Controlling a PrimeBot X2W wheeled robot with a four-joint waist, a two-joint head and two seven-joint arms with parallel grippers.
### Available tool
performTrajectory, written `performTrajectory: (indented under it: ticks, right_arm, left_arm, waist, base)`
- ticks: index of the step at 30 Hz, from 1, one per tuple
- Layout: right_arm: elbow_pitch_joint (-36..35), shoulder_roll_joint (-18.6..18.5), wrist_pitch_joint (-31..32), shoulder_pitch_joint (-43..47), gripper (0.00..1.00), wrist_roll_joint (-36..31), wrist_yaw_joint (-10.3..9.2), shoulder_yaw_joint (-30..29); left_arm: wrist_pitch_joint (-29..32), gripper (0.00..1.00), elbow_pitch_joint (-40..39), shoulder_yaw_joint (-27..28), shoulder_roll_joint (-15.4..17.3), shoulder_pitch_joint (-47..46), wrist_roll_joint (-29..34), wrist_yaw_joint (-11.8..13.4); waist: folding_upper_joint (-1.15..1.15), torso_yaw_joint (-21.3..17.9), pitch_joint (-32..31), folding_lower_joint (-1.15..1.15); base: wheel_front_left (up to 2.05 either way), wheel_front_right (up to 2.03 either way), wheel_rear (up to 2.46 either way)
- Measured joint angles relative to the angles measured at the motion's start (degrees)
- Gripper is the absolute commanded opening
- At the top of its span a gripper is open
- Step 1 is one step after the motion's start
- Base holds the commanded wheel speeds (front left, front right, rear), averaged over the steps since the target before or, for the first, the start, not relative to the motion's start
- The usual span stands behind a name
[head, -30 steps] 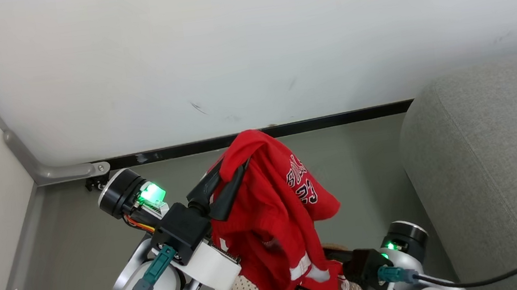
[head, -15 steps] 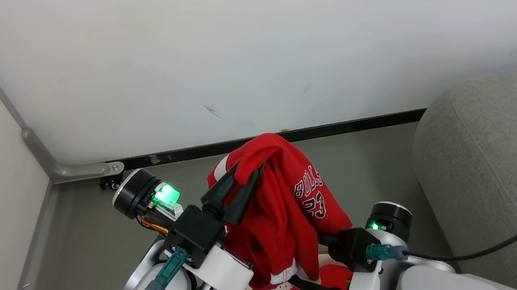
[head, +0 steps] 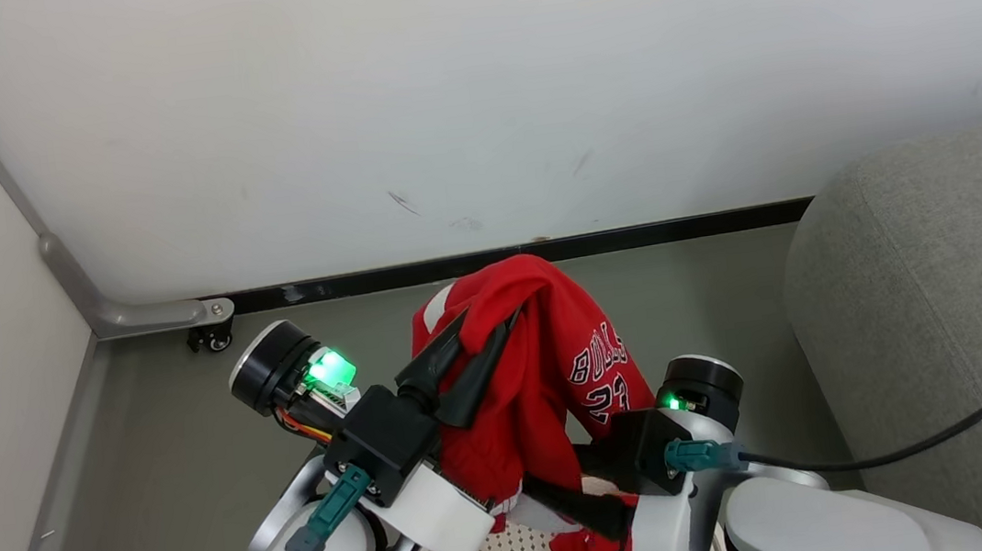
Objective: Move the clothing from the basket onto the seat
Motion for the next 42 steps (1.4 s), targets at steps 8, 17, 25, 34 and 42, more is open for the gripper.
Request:
performTrajectory:
  ticks: [8,17,25,34,42]
  right_arm:
    - [1.31,-1.75,-1.0,-0.2,0.0,-0.08,0.0,-1.32]
    - [1.22,-5.59,-1.52,3.32,0.0,0.41,0.0,-10.12]
    - [-0.29,-7.42,-1.59,5.91,0.0,0.51,0.0,-20.65]
    - [-2.15,-8.02,-1.63,7.64,0.0,0.34,0.0,-29.67]
    - [-2.43,-9.8,-1.66,10.95,0.0,-1.59,0.0,-36.66]
  left_arm:
    - [0.75,0.0,1.94,1.6,0.27,1.7,-1.88,0.13]
    - [0.99,0.0,4.44,3.01,1.03,4.05,-3.75,0.56]
    - [0.97,0.0,5.55,3.12,0.31,5.74,-5.89,0.59]
    - [0.46,1.0,5.6,3.2,-1.4,6.86,-9.35,0.01]
    - [-0.14,1.0,5.28,3.22,-1.13,6.89,-9.87,-0.51]
  waist:
    - [0.0,-0.79,0.56,0.0]
    - [0.0,-2.57,0.81,0.01]
    - [0.0,-4.41,1.03,0.0]
    - [0.0,-5.93,1.23,0.0]
    - [0.0,-7.01,1.37,0.0]
  base:
    - [0.0,0.0,0.0]
    - [0.0,0.0,0.0]
    - [0.0,0.0,0.0]
    - [0.0,0.0,0.0]
    - [0.0,0.0,0.0]
